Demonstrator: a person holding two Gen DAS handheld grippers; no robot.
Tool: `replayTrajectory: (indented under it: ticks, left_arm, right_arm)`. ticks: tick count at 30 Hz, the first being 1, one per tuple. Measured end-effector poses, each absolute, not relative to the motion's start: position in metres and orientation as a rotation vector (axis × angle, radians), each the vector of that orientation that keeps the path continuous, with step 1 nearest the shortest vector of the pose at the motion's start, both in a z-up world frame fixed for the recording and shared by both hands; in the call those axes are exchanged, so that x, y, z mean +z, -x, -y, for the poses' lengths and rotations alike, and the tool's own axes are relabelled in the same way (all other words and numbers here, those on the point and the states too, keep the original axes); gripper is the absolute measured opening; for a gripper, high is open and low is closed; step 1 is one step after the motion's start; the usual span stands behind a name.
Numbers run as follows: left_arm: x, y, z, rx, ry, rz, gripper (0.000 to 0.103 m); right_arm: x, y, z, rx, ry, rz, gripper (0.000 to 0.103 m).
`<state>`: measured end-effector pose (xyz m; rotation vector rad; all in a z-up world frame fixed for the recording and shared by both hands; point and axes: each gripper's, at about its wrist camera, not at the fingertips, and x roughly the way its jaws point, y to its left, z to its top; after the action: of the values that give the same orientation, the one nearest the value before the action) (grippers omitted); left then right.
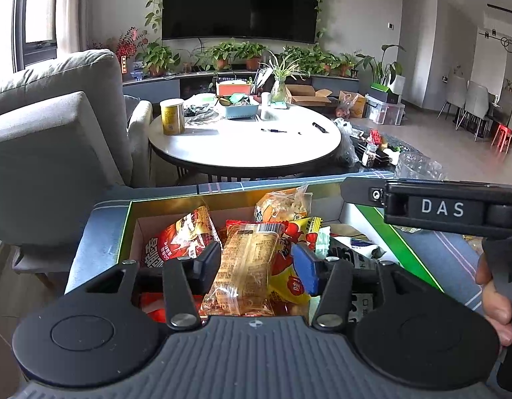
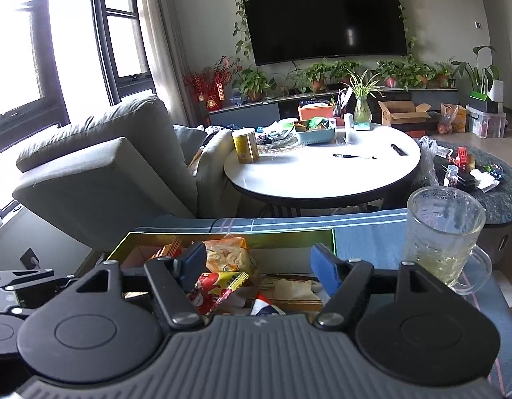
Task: Organize snacks
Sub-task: 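Lower both snacks into the green box and open both tools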
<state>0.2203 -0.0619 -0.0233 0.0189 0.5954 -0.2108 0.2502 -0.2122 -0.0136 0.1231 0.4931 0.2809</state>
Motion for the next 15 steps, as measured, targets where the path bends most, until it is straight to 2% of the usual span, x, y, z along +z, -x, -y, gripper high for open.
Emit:
replayTrajectory:
  ticks: [15]
  left_arm:
    - [-0.016,-0.182,0.054,-0.197,-0.012,-0.59,0.048]
  right_arm:
    - [0.002,-0.214,0.218,0.312,-0.139,-0.47,0.067]
